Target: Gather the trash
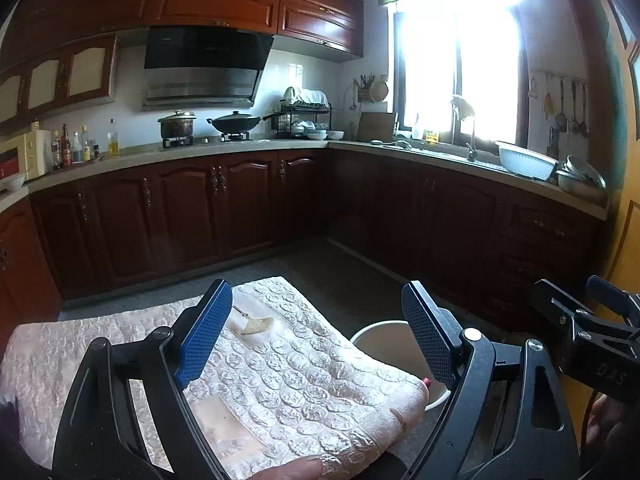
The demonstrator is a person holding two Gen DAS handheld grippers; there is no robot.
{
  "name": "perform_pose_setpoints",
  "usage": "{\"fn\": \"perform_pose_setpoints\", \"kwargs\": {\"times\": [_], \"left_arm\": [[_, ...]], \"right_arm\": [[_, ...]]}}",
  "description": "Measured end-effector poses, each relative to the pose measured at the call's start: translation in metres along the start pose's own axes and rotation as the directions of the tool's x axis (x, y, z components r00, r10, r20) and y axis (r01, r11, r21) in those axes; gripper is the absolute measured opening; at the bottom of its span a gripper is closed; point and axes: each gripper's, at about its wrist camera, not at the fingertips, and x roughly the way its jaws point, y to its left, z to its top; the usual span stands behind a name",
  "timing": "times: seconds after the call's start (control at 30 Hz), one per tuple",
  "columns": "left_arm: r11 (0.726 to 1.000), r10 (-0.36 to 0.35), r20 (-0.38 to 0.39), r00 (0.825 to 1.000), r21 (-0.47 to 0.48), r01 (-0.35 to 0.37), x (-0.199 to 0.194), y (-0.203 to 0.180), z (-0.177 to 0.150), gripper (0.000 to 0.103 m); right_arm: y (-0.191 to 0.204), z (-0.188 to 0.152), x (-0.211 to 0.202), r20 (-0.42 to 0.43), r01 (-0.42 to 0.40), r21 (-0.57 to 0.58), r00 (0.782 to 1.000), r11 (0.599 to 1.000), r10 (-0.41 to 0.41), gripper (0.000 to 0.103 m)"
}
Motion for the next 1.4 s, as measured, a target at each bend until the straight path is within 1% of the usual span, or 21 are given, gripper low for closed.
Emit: {"fn": "perform_pose_setpoints", "kwargs": {"times": [0.13,0.47,1.4], "left_arm": [[1.000,0.005,-0.001,1.000,-0.007,-0.005,-0.0003,0.0017,-0.0013,0.086],[1.000,0.012,-0.003,1.000,-0.014,-0.012,0.0006,0.0052,-0.0012,0.087],[1.000,0.025,-0.005,1.000,-0.009,-0.025,0.0000,0.0069,-0.0022,0.086]], "right_arm": [[-0.0004,0.0012,-0.0008,0.004,0.008,-0.006,1.000,1.000,-0.008,0.103],[-0.0011,0.0048,-0.0031,0.008,-0.005,-0.005,1.000,1.000,0.005,0.103],[-0.0020,0.0049,0.0035,-0.011,-0.016,-0.010,1.000,1.000,0.016,0.103]]}}
